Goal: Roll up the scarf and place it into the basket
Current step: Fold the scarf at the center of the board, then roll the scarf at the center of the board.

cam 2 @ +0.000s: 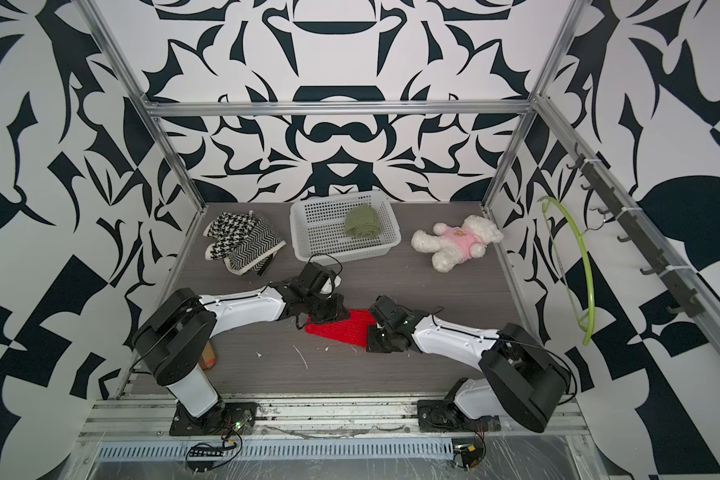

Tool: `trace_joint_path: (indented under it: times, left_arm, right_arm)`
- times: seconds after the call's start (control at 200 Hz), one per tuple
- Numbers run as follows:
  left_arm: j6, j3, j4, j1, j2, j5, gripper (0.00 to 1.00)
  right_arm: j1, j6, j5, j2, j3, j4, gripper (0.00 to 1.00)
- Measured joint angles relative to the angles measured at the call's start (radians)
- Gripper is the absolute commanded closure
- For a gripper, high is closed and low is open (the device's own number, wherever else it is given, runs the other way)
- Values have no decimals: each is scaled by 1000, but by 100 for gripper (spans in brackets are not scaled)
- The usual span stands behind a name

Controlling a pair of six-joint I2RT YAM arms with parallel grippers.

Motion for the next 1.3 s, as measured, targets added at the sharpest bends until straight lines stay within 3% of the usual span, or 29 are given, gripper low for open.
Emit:
trace_joint_path:
  times: [0.1, 0.145, 0.25, 0.525, 0.825, 0.9, 0.99, 1.299]
  left_arm:
    - [1, 3, 0, -1, 0, 0, 100]
    - [3, 3, -2, -1, 0, 0, 100]
    - [11, 5, -12, -3, -2, -1, 100]
    - [31, 19, -35, -22, -10, -2, 100]
    - [50, 23, -69, -45, -14, -16, 100]
    - [58, 23, -78, -51, -16, -26, 100]
    - [75, 26, -102, -58, -22, -43, 100]
    - [143, 59, -202, -106, -58, -111, 100]
  right_arm:
    - [0, 3, 29, -64, -3, -39, 100]
    - [0, 4, 49, -111, -3, -68, 84]
    - [-6, 11, 113, -220, 8, -147, 63]
    - [-79, -20, 127, -192, 23, -199, 60]
    - [-79, -38, 45, -32, -2, -87, 68]
    - [-81, -40, 29, -20, -2, -61, 79]
    - [-83, -50, 8, 6, 2, -43, 100]
    - [-106, -39, 26, -17, 20, -136, 100]
